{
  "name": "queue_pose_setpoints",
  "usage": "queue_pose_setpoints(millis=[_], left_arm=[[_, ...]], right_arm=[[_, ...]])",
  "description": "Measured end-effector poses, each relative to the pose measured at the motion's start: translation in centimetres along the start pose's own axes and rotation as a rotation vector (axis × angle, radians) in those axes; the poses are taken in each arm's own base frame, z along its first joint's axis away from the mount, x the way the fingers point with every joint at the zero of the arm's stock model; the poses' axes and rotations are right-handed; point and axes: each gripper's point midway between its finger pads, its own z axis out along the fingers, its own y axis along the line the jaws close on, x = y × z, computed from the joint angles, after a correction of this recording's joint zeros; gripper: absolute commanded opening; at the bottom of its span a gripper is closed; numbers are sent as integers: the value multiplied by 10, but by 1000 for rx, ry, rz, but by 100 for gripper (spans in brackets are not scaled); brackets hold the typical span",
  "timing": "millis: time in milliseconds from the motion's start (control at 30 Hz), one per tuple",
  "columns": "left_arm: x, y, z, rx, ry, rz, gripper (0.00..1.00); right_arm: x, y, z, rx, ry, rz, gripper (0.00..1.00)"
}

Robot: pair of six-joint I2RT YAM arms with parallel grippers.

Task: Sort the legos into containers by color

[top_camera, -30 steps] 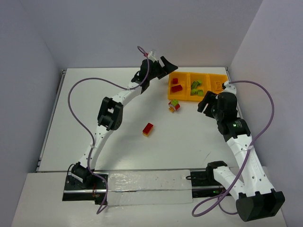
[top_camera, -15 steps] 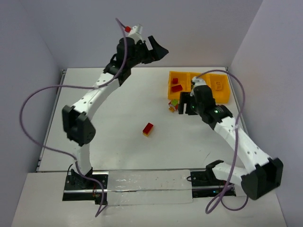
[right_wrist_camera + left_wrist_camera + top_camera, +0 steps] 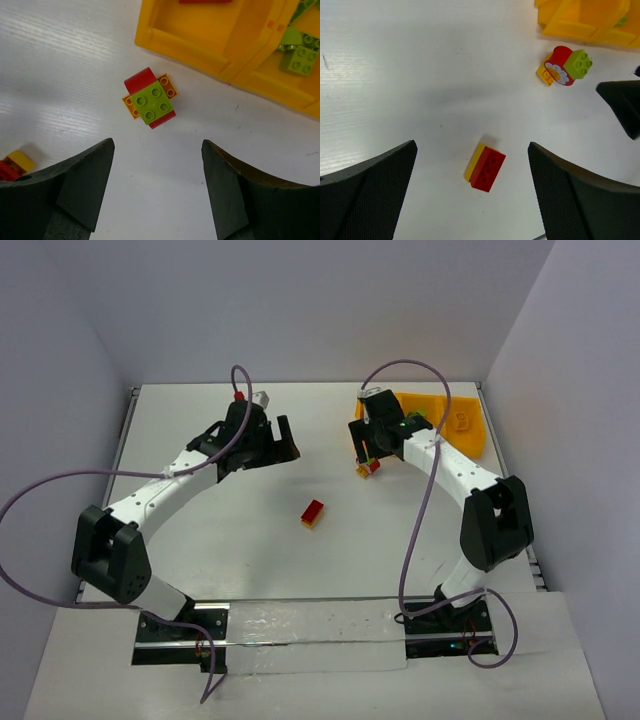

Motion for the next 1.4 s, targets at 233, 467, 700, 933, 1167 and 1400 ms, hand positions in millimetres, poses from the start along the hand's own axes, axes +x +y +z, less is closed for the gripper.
queue_pose_setpoints(millis=[233, 467, 700, 933, 1167, 1400], left_arm=[[-20, -12, -30, 48, -85, 0, 99], [-24, -15, -31, 57, -95, 0, 99], [-22, -14, -27, 50, -84, 5, 99], [-23, -15, -25, 48, -81, 5, 99], [-24, -14, -21, 43, -74, 10, 99], [-30, -6, -23, 54, -63, 46, 94]], right_arm=[[23, 8, 34, -68, 99, -122, 78], [27, 1, 56, -91, 133, -120, 62], [19, 0, 68, -109, 125, -109, 55], [20, 3, 70, -124, 125, -112, 32], [18, 7, 68, -141, 125, -89, 0], [-9, 19, 20, -210, 55, 58, 0]])
